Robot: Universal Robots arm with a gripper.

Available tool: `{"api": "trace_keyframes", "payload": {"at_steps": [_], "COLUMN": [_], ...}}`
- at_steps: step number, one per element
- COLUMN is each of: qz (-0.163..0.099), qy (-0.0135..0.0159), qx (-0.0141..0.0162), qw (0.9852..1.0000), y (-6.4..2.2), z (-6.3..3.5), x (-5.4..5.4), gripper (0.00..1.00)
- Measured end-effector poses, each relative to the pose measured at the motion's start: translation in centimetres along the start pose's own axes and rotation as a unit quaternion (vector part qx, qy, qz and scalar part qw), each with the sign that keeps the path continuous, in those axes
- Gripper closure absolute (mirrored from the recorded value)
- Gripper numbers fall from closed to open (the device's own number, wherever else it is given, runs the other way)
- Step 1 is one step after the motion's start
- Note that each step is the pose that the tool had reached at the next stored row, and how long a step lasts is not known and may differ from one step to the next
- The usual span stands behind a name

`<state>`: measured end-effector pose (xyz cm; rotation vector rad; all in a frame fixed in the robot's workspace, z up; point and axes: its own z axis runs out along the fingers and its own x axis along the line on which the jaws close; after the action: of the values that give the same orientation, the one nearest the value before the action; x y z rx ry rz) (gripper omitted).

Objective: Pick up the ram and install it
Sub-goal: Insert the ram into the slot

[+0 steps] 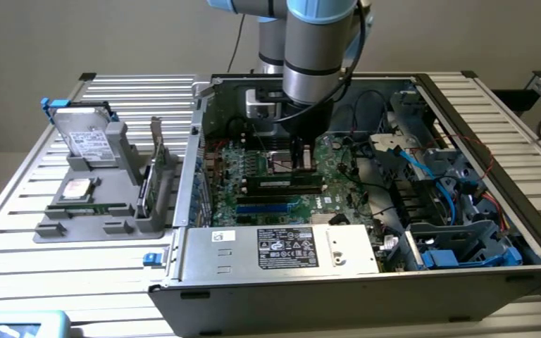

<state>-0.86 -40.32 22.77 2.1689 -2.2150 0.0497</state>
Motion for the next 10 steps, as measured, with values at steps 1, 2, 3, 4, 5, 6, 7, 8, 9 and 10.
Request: {"api": "trace_keyframes", "payload": {"at_steps": [1,2,3,4,5,6,7,8,9,10], "qz": [0.0,0.0,0.001,0.001,0.001,0.001,0.001,0.001,0.001,0.001], "qy": [0.0,0.0,0.0,0.0,-0.0001,-0.0001,-0.0001,0.0,0.0,-0.0001], "qx": [0.0001,0.0003,0.0005,0.0009,0.0014,0.0017,0.0022,0.0028,0.0037,0.0045], "qw": [1.0,1.0,1.0,1.0,1.0,1.0,1.0,1.0,1.0,1.0], "y": [0.03,0.06,0.1,0.13,0.15,0.15,0.16,0.17,0.17,0.17], "z": [0.01,0.01,0.02,0.03,0.05,0.08,0.11,0.13,0.13,0.14], "x": [0.0,0.0,0.0,0.0,0.0,0.0,0.0,0.0,0.0,0.01], "gripper": [0.86,0.86,0.86,0.86,0.86,0.86,0.86,0.86,0.86,0.86]}}
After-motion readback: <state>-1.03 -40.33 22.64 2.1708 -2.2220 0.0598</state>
